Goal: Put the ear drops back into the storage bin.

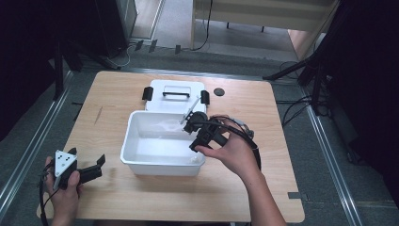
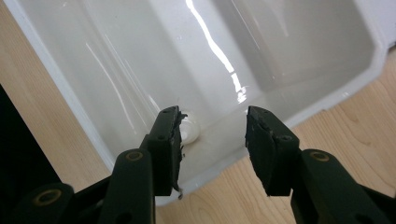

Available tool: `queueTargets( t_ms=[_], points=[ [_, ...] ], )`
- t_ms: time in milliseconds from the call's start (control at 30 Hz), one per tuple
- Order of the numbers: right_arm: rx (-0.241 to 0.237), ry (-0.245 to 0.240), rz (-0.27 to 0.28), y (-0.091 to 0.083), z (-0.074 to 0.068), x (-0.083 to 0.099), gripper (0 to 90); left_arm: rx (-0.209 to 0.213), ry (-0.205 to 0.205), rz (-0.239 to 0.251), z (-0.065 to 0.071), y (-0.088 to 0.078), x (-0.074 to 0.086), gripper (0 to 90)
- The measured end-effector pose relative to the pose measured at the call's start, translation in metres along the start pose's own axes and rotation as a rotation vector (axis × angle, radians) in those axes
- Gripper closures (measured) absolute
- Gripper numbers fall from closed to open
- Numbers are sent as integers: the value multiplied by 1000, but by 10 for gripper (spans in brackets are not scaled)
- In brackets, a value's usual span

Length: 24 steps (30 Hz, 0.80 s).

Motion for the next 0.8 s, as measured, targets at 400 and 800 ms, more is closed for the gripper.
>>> queueTargets(
  t_ms=[400,800],
  points=[
    [18,71,12,-25,16,24,556,-2,5,-1,0,0,0,0],
    [22,128,-14,-22,25,56,531,-1,2,-2,0,0,0,0]
  ],
)
Point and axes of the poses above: each handheld gripper's, and its own axes: y roughly forward along the jaws, x roughly out of its underside, z roughly to its right, the point moved 9 cm from there along y, roughly forward along the jaws, and after that the axes turned 11 degrees about -y, right-handed, at the moved point
